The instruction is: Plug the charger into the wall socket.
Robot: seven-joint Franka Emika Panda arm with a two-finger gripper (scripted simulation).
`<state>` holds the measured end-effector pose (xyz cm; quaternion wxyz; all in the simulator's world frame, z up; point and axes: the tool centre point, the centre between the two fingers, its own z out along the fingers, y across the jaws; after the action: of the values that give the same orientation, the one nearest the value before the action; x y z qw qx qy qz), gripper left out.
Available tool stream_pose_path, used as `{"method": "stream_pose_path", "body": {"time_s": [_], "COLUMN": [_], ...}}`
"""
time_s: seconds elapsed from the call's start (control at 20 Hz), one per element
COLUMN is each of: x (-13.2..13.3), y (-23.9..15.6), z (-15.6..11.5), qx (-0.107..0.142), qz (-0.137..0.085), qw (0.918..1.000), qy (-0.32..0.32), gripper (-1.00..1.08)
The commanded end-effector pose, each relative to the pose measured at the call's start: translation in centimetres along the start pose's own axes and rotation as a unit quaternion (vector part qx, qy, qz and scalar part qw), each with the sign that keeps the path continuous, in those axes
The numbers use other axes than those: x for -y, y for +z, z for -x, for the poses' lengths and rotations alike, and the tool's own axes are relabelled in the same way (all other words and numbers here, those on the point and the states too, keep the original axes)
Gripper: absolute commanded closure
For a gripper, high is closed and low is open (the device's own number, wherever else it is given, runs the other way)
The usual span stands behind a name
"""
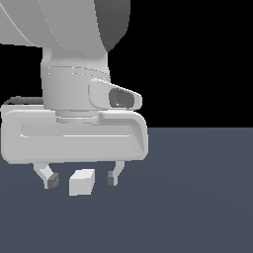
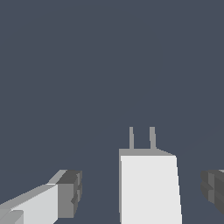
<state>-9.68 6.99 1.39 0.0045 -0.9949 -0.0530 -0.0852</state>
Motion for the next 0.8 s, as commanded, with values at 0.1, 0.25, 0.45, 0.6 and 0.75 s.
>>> {"method": "stream_pose_path", "body": {"time_s": [0.1, 0.25, 0.45, 0.6, 0.75], "x": [0.0, 0.0, 0.0, -0.01, -0.11], "y": [0.22, 0.22, 0.22, 0.18, -0.05], "z": [-0.01, -0.01, -0.01, -0.01, -0.31], "qx": [-0.001, -0.001, -0.001, -0.001, -0.001], "qz": [0.0, 0.0, 0.0, 0.0, 0.0], "qw": [1.0, 1.0, 1.0, 1.0, 1.0], "qy": [0.0, 0.0, 0.0, 0.0, 0.002], "gripper": [1.08, 1.08, 1.08, 1.08, 1.08]}}
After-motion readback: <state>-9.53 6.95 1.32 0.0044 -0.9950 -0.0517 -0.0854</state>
